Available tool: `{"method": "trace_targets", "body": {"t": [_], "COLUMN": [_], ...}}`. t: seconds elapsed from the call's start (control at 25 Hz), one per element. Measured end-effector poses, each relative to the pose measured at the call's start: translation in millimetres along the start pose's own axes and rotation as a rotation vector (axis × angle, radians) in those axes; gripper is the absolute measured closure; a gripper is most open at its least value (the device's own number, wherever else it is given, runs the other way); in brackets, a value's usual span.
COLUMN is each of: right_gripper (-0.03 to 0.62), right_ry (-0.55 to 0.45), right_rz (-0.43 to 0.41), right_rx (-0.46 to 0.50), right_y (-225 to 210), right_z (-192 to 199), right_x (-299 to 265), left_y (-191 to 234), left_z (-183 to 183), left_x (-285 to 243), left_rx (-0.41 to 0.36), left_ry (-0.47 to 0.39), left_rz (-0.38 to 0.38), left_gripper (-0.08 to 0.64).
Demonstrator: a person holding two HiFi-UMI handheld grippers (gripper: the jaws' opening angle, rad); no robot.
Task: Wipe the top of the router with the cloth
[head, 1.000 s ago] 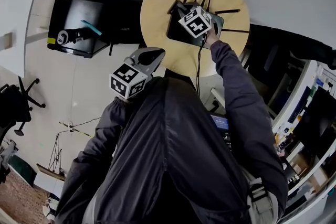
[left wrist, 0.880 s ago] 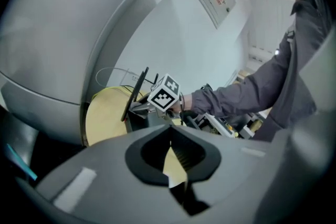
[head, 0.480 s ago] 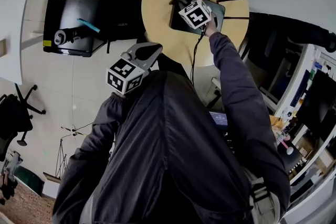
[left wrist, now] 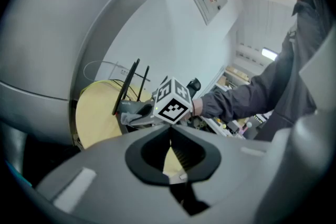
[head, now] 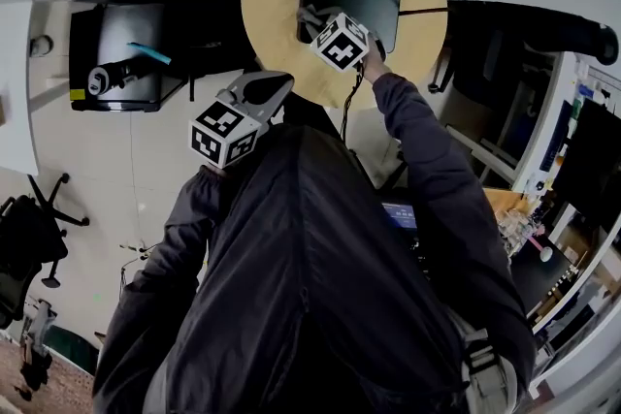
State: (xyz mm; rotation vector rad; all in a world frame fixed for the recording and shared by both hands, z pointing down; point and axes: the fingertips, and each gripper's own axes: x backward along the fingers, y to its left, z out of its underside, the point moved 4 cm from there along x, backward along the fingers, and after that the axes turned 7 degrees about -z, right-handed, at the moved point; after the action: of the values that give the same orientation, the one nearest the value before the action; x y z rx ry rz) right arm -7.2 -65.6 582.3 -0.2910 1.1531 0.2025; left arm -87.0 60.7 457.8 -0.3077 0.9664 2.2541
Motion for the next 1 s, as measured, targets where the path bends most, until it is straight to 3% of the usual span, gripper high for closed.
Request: {"method": "trace_targets", "body": {"t": [0.56,0.84,1.0], "right_gripper": [0.561,0.560,0.560], "right_ry": [0.006,-0.044,-0.034], "right_rz": [-0.100,0.002,0.038], "right_rx": [0.008,-0.082,-0.056], "right_y": [33,-47,-84], "right_z": [10,12,9], "right_x": [5,29,35], "left_y": [-4,5,8], "left_z": [-2,-11,-12], "left_x": [-9,-8,-9], "left_rx": [-0.011,-0.018,-0.012], "left_ry": [0.009,-0.008,-0.001], "left_rz": [0.031,0.001,-0.013], "left_gripper": [0.560,0.560,0.560]}}
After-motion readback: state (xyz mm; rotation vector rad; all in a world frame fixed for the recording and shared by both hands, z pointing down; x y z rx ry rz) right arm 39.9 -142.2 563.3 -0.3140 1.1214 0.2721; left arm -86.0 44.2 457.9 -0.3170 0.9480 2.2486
